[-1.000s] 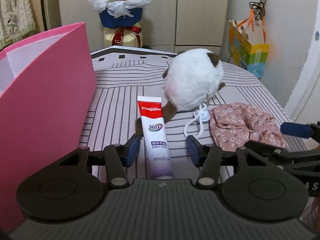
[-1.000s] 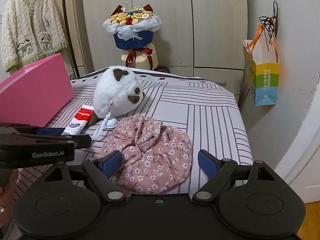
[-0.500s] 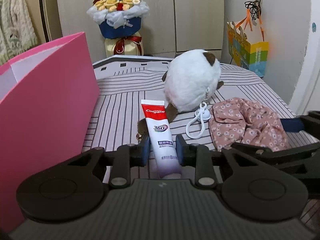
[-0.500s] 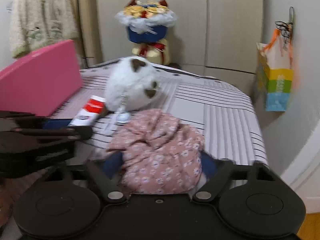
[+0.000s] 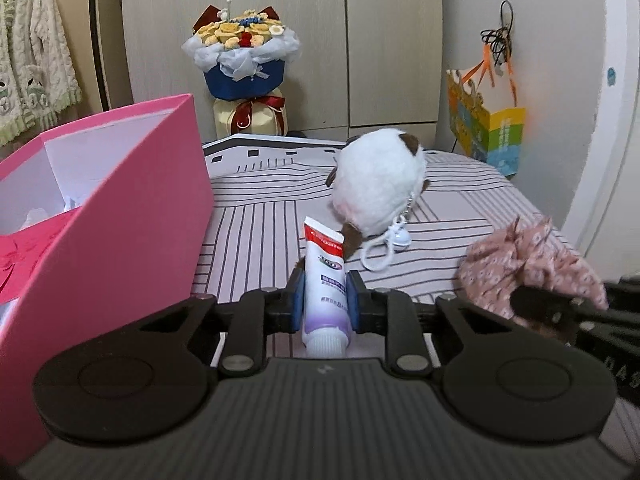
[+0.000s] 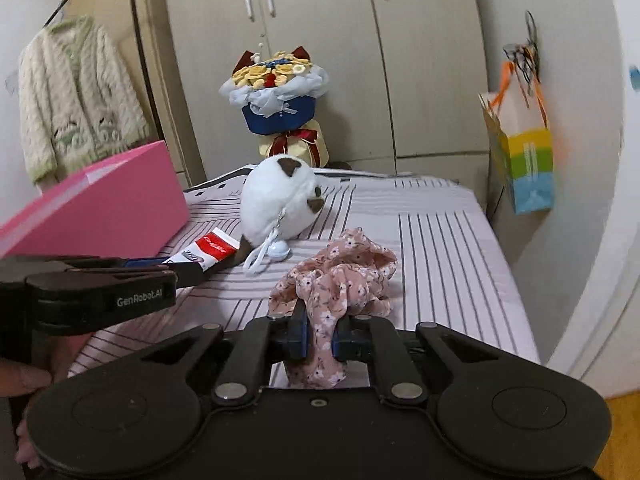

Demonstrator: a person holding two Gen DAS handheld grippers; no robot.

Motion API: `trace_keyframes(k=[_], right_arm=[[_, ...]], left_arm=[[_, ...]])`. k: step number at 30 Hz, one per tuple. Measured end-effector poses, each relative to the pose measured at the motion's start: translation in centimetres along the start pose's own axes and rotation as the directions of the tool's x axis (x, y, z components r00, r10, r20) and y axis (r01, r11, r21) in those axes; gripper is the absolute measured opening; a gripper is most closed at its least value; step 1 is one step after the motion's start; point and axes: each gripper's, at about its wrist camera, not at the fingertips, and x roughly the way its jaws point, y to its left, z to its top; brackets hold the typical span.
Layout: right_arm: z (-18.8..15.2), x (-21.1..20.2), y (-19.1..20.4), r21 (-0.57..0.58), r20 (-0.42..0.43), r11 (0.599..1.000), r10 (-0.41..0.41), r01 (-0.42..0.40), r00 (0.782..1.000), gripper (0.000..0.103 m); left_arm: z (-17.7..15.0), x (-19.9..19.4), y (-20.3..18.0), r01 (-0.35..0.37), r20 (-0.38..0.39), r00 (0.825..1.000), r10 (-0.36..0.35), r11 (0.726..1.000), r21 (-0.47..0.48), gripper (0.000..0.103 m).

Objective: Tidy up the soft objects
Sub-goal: 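Grasp the Colgate tube with the left tool while the right tool grasps the scrunchie, then carry the tube and the scrunchie over the pink box with both tools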

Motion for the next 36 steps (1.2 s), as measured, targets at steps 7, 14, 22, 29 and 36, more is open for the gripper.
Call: trace_keyframes(k=[7, 14, 22, 29, 36], right_arm=[[-1.8, -2.3, 1.1, 0.019, 0.024, 1.000, -0.010, 0.009, 1.000, 0.012], [-2.4, -4.4, 1.9, 0.001, 0.042, 1.000, -0.006, 0.006, 0.999, 0.012], [-2.6, -6.4, 3.1, -0.088, -0.008, 0.996, 0.006, -0.007, 1.000, 0.012], [-2.0, -8.3, 4.2, -0.141, -0.074, 0.987, 0.062, -0.072, 0.995, 0.012], [-0.5, -10.6, 6.9, -0.230, -0.115, 0.962, 0.126, -0.150, 0.985, 0.012]], left_arm=[[-0.7, -3.0, 0.6, 0.045, 0.027, 0.999, -0.045, 0.999, -0.022, 0.020], [-1.3, -5.8, 1.3, 0.133, 0.037, 0.991, -0.132, 0.990, -0.051, 0.020], [-1.3, -8.8, 2.3, 0.234, 0.041, 0.972, -0.232, 0.971, -0.054, 0.020], [-0.8, -11.0, 3.6, 0.292, 0.020, 0.956, -0.291, 0.955, -0.049, 0.020], [0.4, -14.3, 5.3, 0.319, 0.003, 0.948, -0.319, 0.948, -0.013, 0.020]])
